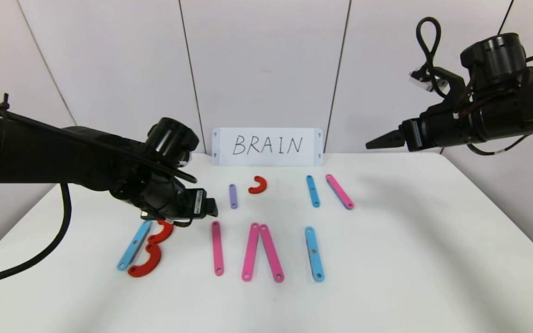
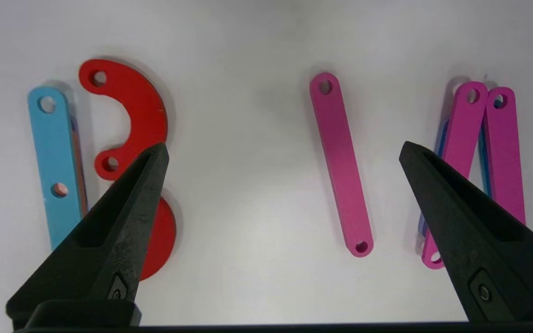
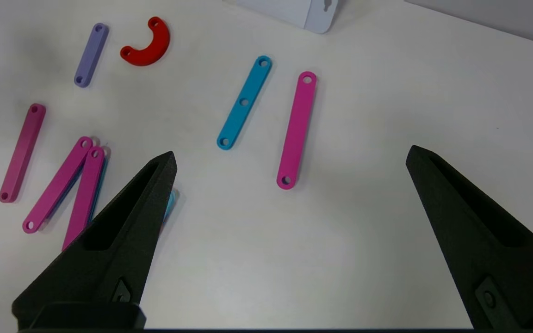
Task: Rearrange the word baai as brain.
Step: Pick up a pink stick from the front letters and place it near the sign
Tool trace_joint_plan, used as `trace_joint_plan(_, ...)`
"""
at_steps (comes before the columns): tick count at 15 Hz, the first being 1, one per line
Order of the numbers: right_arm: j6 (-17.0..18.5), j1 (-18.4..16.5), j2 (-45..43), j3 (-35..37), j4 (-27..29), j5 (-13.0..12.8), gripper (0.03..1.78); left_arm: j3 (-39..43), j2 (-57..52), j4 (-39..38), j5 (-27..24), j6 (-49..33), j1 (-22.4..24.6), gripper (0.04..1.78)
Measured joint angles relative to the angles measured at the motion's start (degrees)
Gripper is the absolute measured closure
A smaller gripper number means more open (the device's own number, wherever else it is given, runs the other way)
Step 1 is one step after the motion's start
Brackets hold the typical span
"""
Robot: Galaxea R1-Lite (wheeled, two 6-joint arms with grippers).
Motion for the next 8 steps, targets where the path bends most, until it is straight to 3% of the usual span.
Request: trace_joint_plan(8, 0.1, -0.8, 0.8, -1.2, 1.0, 0.0, 0.07, 1.9, 4.2, -0.3, 4.0, -7.2, -5.5, 0.07)
